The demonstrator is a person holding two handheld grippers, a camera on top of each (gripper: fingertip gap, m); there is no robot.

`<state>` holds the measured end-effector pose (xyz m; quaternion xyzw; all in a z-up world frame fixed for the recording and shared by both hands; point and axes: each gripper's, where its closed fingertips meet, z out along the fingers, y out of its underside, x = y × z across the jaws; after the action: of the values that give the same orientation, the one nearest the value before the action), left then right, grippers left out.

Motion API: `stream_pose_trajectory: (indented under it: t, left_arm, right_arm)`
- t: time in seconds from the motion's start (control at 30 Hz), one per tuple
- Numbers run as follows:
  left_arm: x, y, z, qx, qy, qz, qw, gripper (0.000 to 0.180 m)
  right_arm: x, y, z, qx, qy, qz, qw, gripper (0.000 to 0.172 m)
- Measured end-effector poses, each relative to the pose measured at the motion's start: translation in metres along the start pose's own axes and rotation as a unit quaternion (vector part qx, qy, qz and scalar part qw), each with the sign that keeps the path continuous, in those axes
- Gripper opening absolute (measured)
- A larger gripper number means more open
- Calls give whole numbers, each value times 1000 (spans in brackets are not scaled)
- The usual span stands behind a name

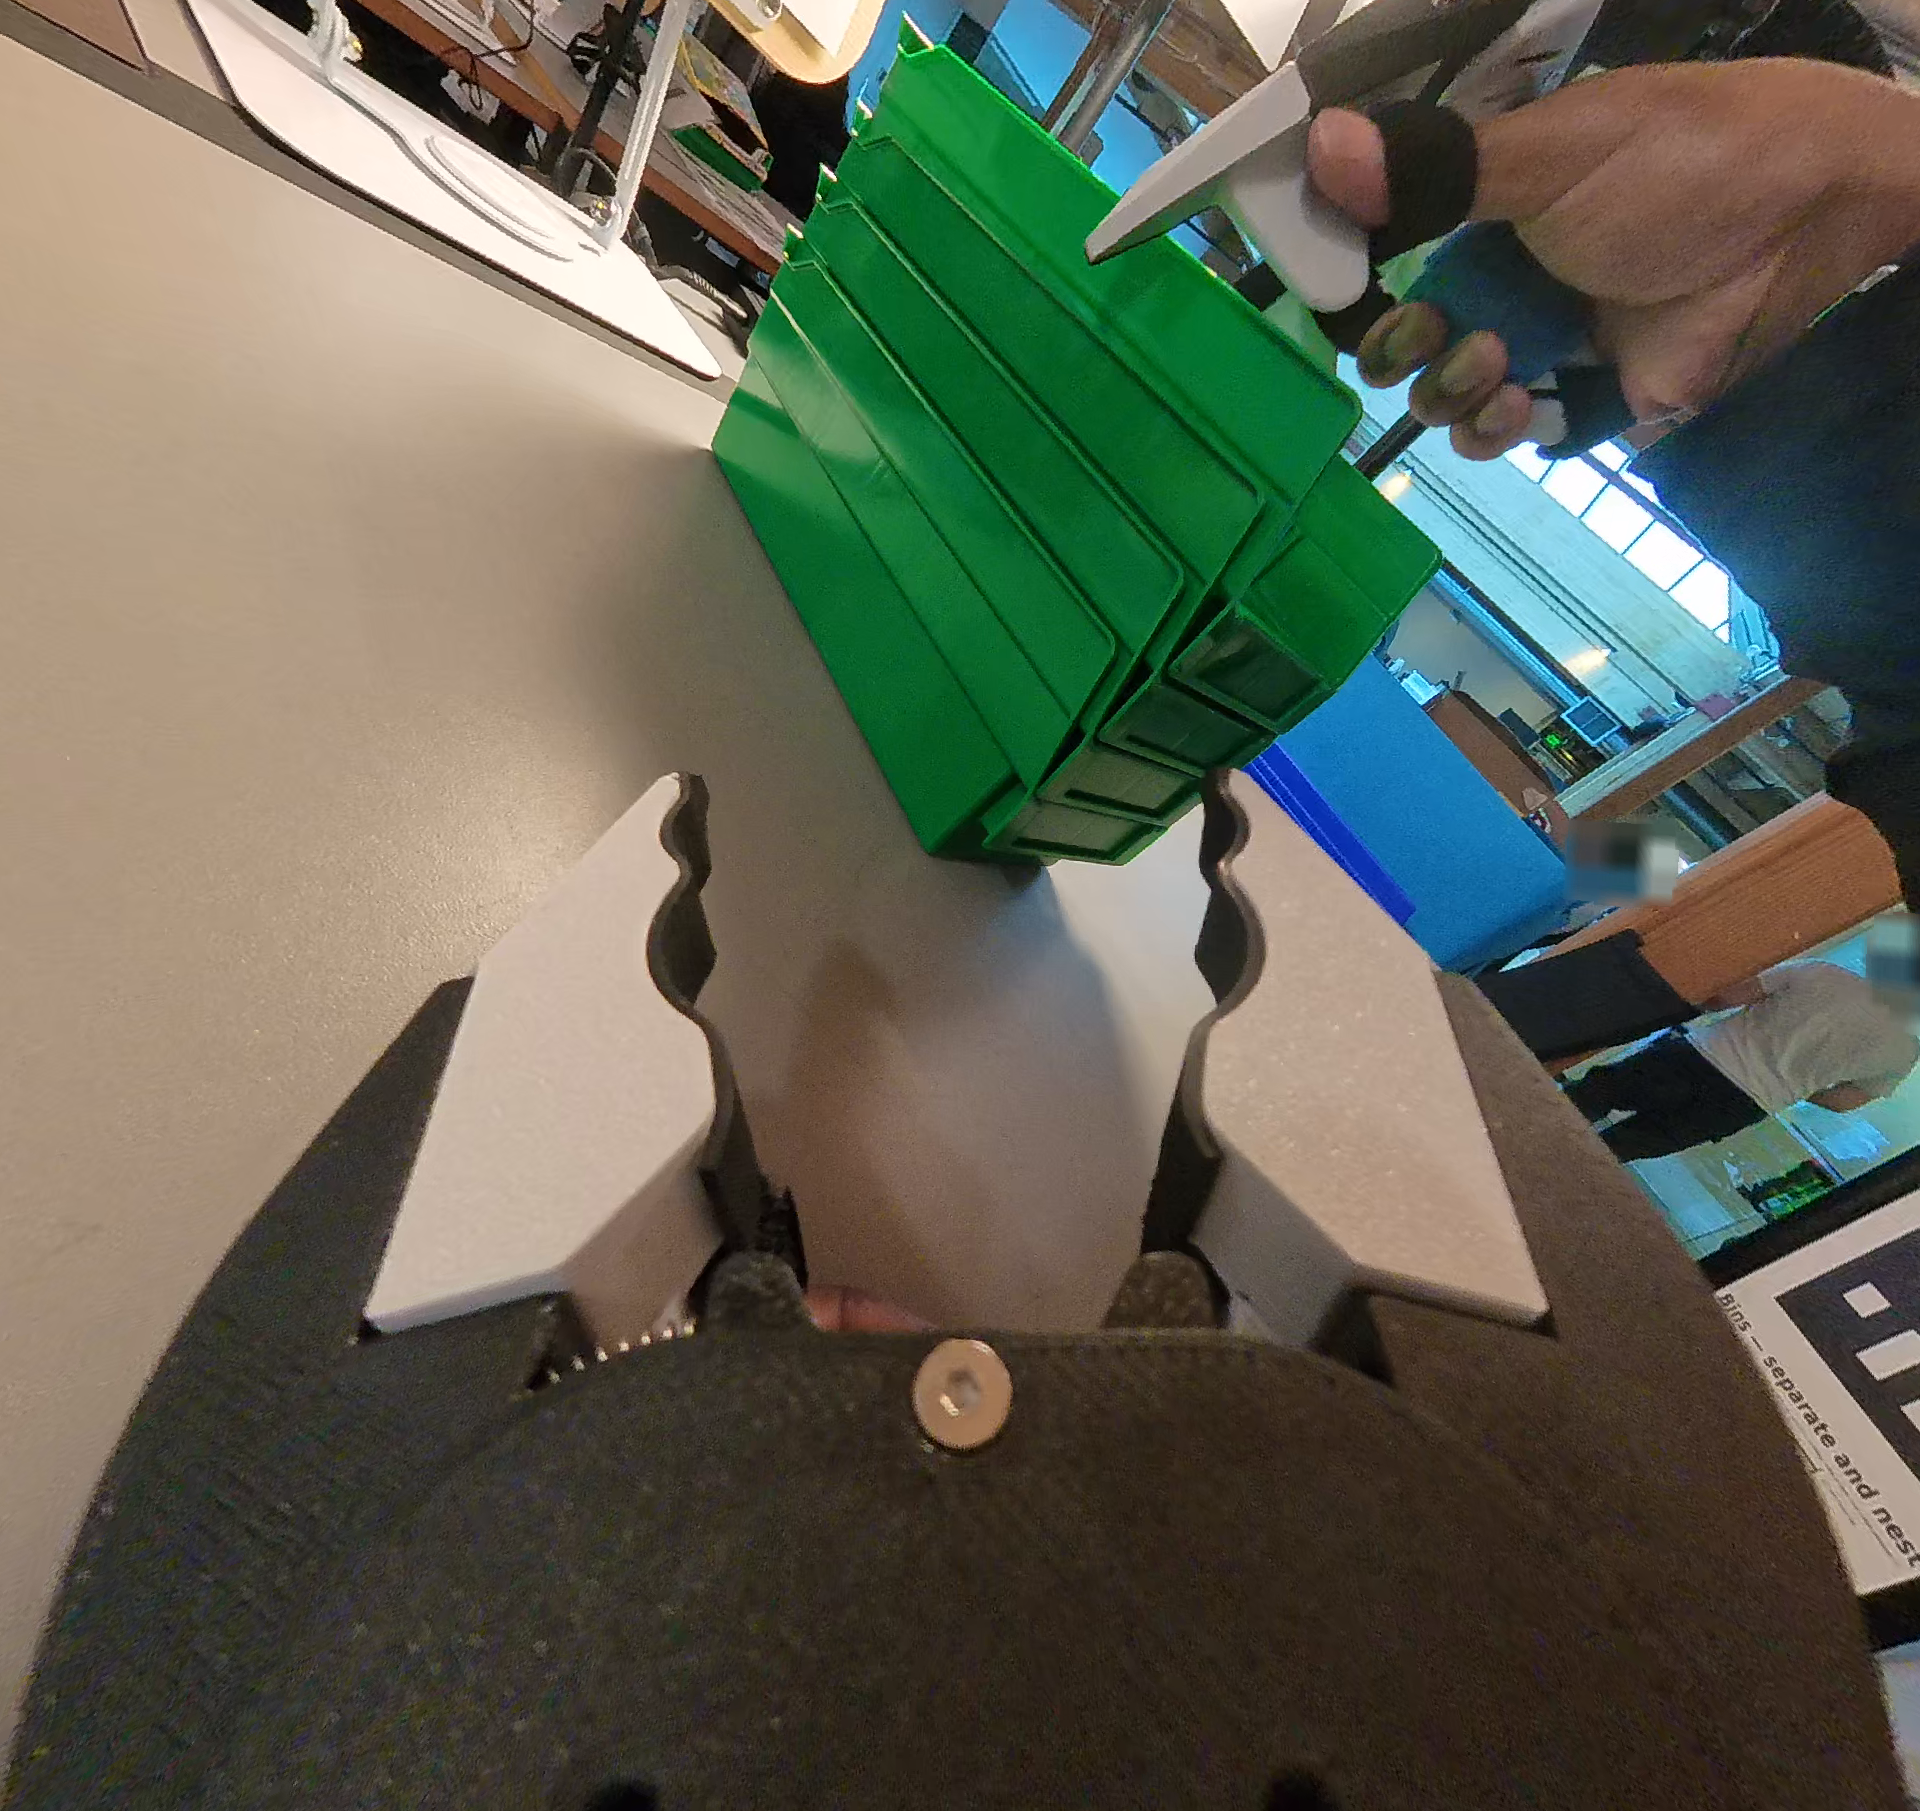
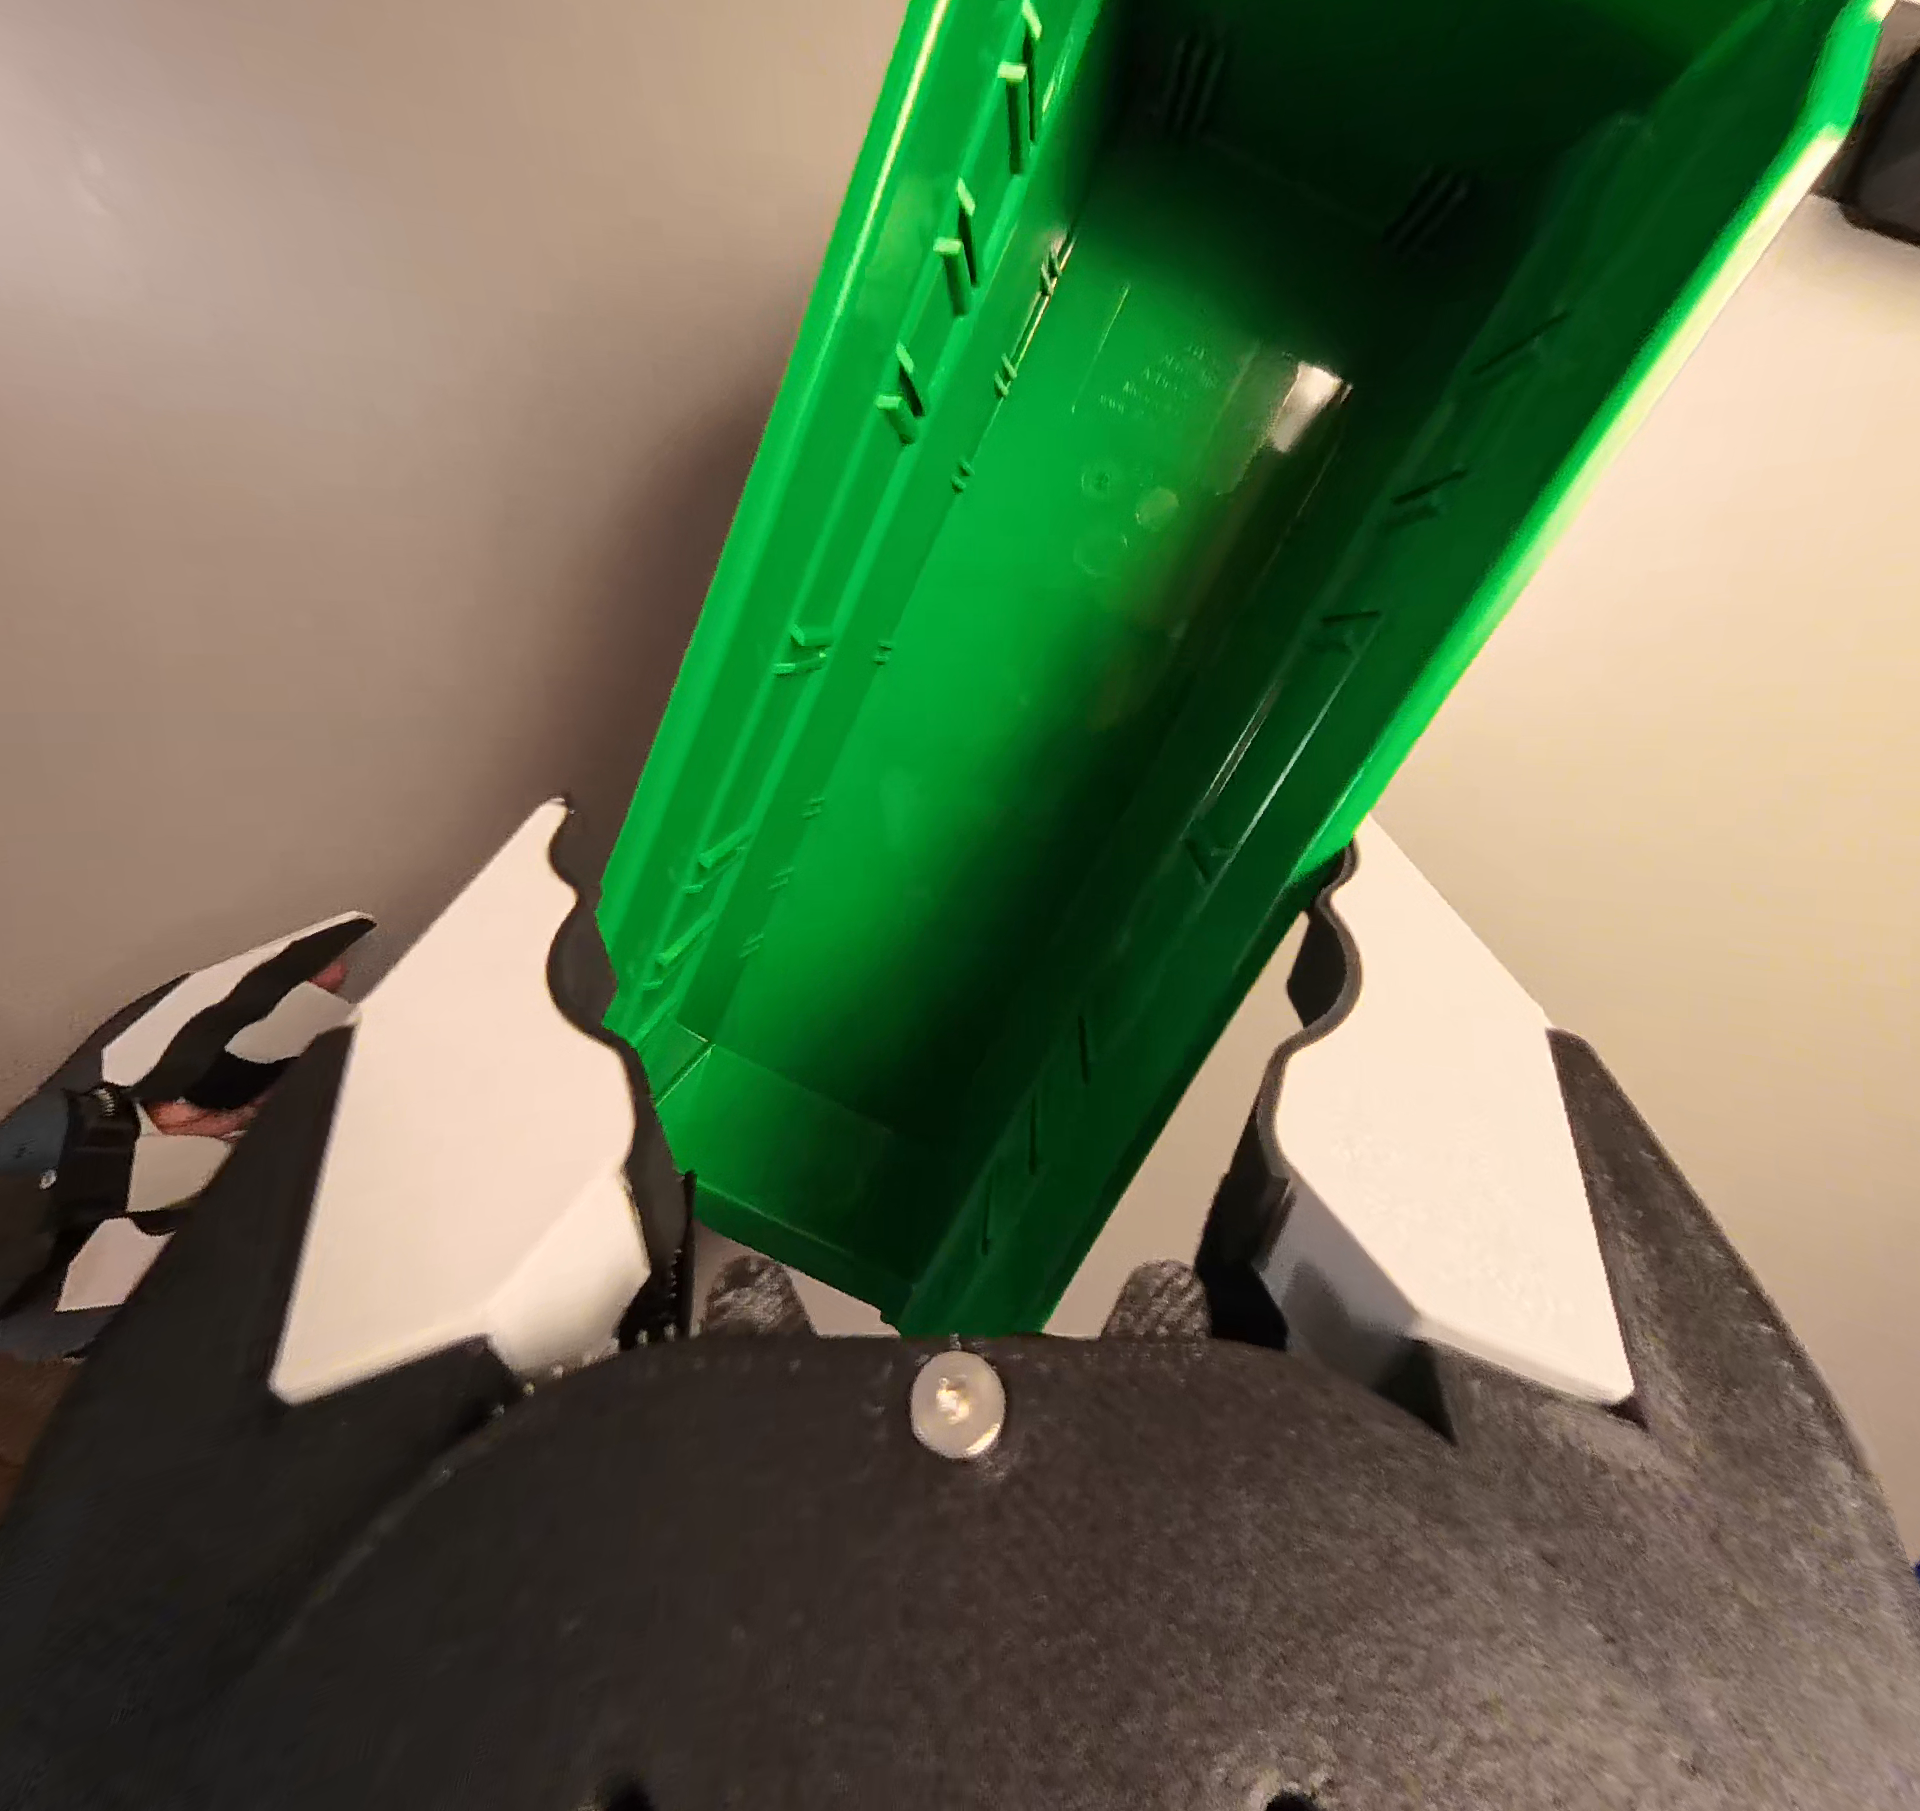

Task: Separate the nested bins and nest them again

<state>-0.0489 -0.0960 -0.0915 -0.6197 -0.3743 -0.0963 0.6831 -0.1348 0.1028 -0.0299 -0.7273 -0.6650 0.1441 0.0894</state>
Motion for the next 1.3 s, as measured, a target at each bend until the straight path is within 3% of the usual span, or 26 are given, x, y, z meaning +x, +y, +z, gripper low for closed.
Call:
stream_pose_trajectory:
  t: [0.2, 0.7, 1.0, 1.07, 1.3]
  left_arm:
    - [0, 0, 0, -1, 3, -2, 1000, 94]
    - [0, 0, 0, -2, 5, -4, 1000, 94]
    - [1, 1, 0, -2, 6, -4, 1000, 94]
    - [1, 0, 0, -2, 6, -4, 1000, 94]
    - [1, 0, 0, -1, 7, -3, 1000, 94]
  right_arm:
    - [0, -2, -5, 3, -17, 12, 1000, 120]
    - [-12, 3, -19, -11, -31, -12, 999, 105]
    - [-1, 8, -16, -17, -1, -17, 1000, 120]
    - [4, 9, -15, -20, 16, -24, 999, 136]
    - [6, 13, -10, -30, 46, -36, 998, 138]
